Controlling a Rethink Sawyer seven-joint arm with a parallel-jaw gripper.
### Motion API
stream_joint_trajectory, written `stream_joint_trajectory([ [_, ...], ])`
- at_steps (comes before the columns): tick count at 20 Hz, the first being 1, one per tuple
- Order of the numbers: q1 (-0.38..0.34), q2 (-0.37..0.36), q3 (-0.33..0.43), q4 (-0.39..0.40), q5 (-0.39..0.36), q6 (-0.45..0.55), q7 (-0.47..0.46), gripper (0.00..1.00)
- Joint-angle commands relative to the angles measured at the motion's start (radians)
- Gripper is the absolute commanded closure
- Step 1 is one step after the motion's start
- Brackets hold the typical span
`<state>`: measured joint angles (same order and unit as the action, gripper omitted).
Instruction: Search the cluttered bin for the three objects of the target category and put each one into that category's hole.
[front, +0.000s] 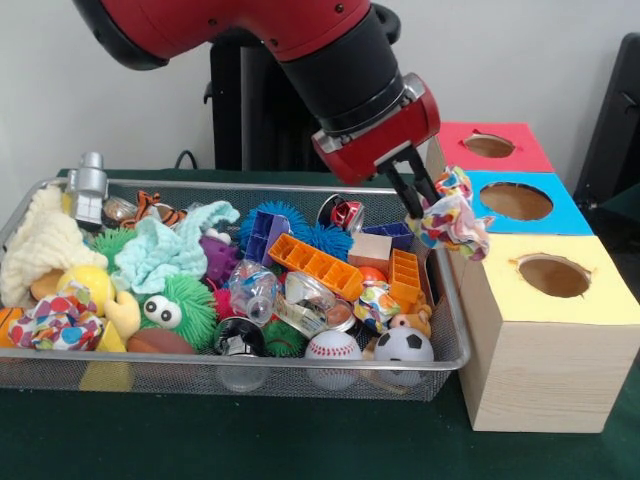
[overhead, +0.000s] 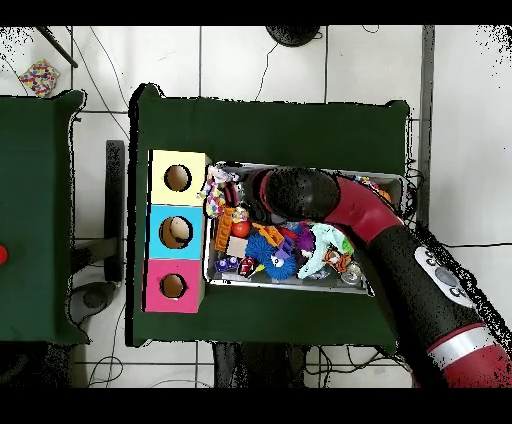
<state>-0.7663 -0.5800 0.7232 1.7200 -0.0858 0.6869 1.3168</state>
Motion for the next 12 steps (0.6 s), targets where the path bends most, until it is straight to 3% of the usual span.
stream_joint_trajectory([
  [1, 0.02, -0.021, 0.03, 0.035, 0.044, -0.106, 0.162, 1.0],
  [12, 0.077, -0.014, -0.006, 0.007, 0.051, -0.152, 0.167, 1.0],
])
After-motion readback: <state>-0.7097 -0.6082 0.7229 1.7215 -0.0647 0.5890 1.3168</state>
